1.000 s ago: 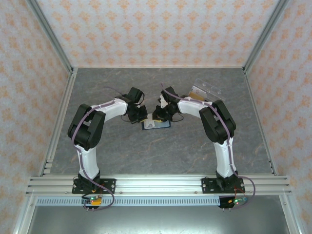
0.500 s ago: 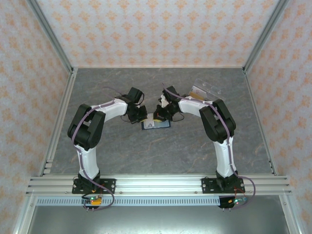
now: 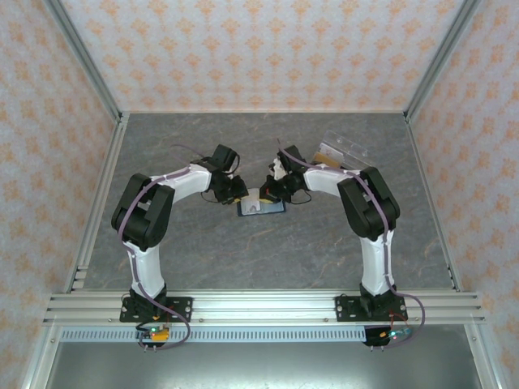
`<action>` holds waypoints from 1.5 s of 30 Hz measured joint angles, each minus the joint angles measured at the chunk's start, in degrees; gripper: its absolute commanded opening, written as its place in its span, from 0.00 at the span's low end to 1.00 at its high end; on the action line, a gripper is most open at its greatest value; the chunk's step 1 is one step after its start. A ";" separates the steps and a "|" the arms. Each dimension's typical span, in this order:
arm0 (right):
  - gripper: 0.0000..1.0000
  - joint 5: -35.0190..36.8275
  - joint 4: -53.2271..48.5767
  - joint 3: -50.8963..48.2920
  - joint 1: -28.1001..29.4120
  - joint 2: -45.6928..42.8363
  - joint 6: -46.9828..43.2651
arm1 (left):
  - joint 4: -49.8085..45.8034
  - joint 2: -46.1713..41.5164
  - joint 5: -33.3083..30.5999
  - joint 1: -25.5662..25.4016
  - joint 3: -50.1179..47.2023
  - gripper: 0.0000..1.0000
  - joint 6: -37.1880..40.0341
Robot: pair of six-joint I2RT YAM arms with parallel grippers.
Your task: Take the credit cards out of the card holder
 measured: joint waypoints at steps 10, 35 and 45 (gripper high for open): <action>0.00 1.79 0.04 -0.83 -0.74 -0.74 -0.07 | 0.74 0.00 1.81 0.39 -0.35 0.12 0.04; 0.08 -0.13 2.10 -1.18 -1.16 -0.74 1.97 | 2.71 1.73 3.48 -0.07 -0.35 0.07 0.13; 0.11 -0.98 4.20 -1.20 -1.38 -0.44 4.22 | 2.80 1.73 3.50 -0.07 -0.35 0.05 0.15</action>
